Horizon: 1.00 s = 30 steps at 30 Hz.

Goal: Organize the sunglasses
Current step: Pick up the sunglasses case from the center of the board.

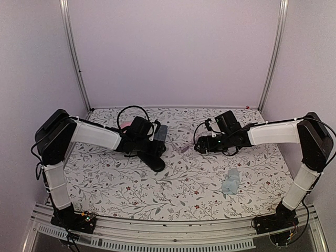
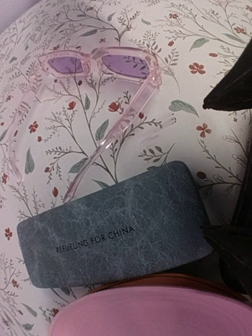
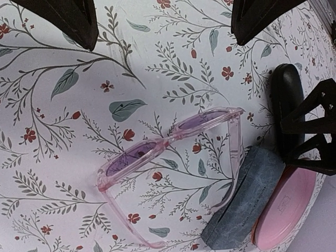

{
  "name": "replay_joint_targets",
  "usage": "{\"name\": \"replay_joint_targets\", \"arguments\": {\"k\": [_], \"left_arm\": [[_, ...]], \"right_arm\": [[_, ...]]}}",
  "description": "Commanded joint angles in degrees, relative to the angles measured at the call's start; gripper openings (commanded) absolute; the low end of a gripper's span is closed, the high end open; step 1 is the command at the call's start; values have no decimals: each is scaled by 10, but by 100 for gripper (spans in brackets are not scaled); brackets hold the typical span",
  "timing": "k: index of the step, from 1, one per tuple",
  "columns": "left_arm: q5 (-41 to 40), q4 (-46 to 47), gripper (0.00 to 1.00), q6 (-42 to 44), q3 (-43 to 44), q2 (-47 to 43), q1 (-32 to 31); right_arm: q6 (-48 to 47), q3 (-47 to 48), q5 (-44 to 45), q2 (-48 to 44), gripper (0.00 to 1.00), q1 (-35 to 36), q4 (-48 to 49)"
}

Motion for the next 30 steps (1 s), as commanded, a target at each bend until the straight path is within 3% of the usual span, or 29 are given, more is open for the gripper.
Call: {"name": "replay_joint_targets", "arguments": {"k": [1,19,30], "left_arm": [[-31,-12,77,-9,11,4,-5],[-74,-27,87,-11,13,15,6],[-108,-43,91,-1,78,93,6]], "right_arm": [[0,-14,-8,-13,90,-1,25],[6,-38,-13,-16,90,-1,50],[8,-47,-16,-17,90,-1,59]]}}
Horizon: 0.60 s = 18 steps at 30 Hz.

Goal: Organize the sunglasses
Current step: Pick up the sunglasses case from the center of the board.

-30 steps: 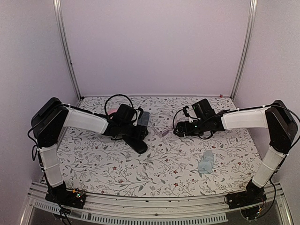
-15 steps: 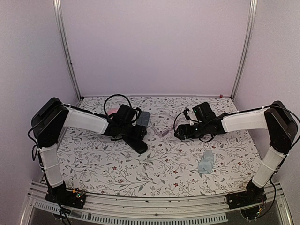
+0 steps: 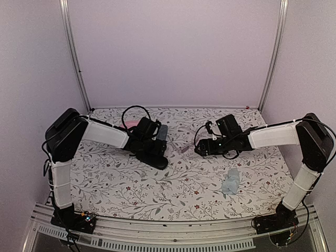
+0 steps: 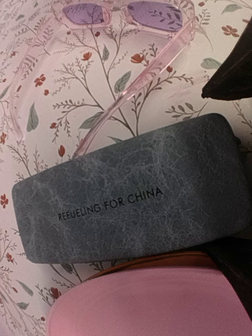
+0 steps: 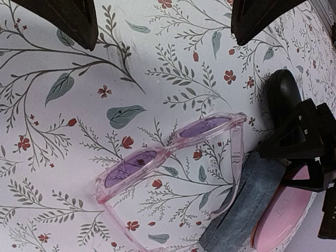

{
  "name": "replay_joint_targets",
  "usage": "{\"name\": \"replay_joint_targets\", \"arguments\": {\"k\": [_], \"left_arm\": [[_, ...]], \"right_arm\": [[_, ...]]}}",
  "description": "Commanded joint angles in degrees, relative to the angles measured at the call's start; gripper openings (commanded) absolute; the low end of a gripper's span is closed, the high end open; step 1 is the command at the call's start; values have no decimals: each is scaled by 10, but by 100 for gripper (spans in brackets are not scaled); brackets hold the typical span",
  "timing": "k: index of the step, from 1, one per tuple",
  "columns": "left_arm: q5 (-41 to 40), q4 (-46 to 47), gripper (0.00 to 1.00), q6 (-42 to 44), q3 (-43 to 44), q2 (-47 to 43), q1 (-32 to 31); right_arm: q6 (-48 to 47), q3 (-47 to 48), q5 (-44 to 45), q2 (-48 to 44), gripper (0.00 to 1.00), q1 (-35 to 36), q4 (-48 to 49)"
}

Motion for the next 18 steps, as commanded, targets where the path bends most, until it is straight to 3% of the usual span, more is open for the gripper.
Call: {"name": "replay_joint_targets", "arguments": {"k": [1,11,18], "left_arm": [[-24,-24,90,5,28,34,3],[-67,-30,78,17,69,71,3],[-61,-4,59,22,40,41,2]], "right_arm": [[4,-12,-8,-16,90,-1,17],[6,-25,-12,-25,90,-1,22],[6,-34,-13,-37,90,-1,23]]}}
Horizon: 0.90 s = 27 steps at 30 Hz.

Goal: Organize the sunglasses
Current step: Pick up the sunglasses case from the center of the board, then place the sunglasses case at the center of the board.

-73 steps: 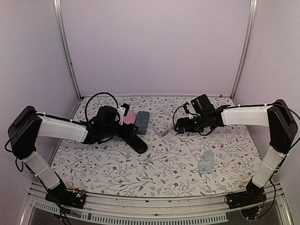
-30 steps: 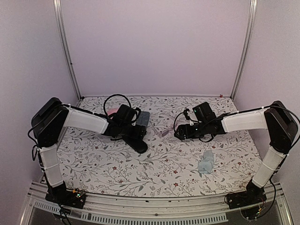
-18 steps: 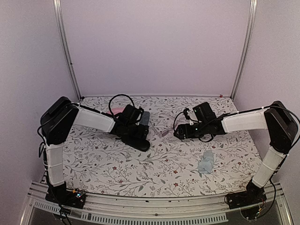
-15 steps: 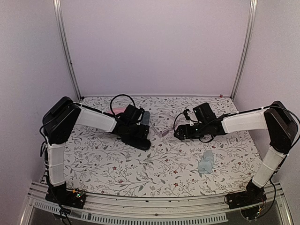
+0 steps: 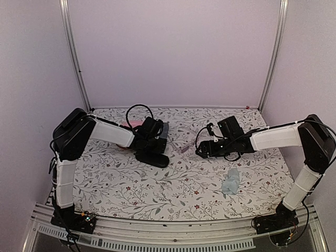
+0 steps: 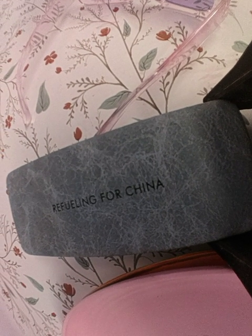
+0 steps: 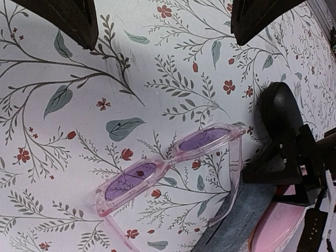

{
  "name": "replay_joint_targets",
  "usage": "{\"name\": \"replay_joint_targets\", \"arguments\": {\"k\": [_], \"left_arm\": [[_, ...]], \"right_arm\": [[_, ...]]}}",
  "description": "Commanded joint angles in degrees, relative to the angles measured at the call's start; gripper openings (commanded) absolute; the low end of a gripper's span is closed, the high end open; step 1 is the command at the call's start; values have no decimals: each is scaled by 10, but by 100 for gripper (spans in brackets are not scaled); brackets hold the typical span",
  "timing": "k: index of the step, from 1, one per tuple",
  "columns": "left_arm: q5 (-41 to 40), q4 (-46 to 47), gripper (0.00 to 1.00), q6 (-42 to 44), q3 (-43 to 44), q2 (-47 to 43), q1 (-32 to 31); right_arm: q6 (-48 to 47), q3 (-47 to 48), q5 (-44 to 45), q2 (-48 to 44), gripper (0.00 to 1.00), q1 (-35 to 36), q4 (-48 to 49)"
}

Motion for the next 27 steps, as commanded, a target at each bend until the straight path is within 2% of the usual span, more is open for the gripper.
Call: {"name": "replay_joint_targets", "arguments": {"k": [1,10,16,18,22,27], "left_arm": [[-6,16,56,8,-33,-29,3],[38,41,26,23,-119,-184,3],[105,66,7,33,-183,-267,2],[134,70,4,31,-212,-297,-1],[137,71,1,13,-294,-361,-26],[98,77,0,-40,-374,-425,-106]], "right_arm": [[3,-11,-5,-24,90,-1,13],[-4,-16,-13,-50,89,-1,19],[-8,-20,-27,-71,89,-1,18],[-11,-21,-39,-82,89,-1,17],[-21,-16,-84,-109,90,-1,9],[-17,-18,-132,-128,90,0,-7]]}}
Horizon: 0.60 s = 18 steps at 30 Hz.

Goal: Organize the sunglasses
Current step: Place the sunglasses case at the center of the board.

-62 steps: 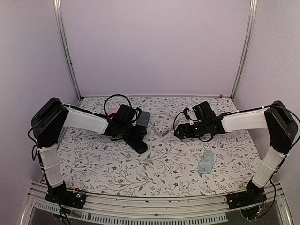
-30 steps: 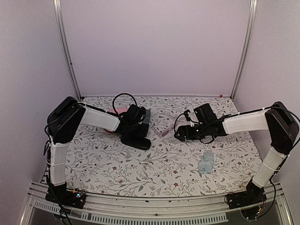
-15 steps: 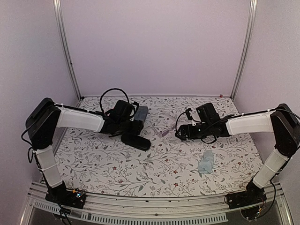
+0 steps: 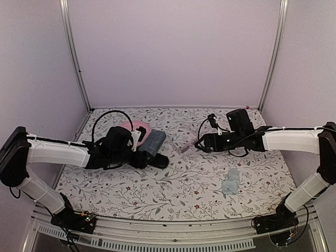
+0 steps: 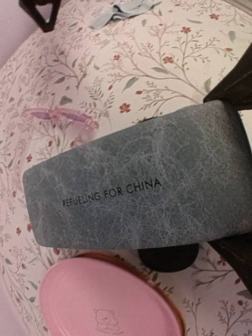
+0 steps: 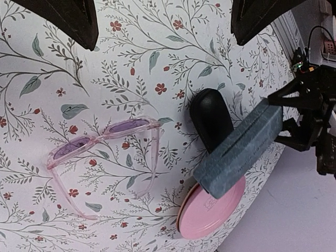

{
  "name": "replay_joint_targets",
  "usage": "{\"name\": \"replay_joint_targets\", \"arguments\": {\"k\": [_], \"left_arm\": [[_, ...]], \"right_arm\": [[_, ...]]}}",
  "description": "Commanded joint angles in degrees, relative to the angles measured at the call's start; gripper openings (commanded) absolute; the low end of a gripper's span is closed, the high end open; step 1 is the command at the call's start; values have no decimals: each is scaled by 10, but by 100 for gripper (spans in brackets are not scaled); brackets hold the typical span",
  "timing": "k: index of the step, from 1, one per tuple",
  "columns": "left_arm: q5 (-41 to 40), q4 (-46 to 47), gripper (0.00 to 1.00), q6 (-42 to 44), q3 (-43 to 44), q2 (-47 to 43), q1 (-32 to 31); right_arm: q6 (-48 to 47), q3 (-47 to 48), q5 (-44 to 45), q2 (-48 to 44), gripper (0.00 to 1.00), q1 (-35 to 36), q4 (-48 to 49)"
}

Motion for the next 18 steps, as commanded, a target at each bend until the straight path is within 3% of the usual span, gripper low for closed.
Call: {"name": "replay_joint_targets", "arguments": {"k": [1,8,18], "left_arm": [[-28,30,0,-51,-50,-55,-86],[-76,37,1,-90,-52,-22,-217],[-126,16,6,-107,45,144,-261]], "right_arm": [[-1,-9,-46,-32,90,0,-12],[24,-47,-29,-45,90,0,-21],[75,-91,-43,-43,89,6,-13]]}}
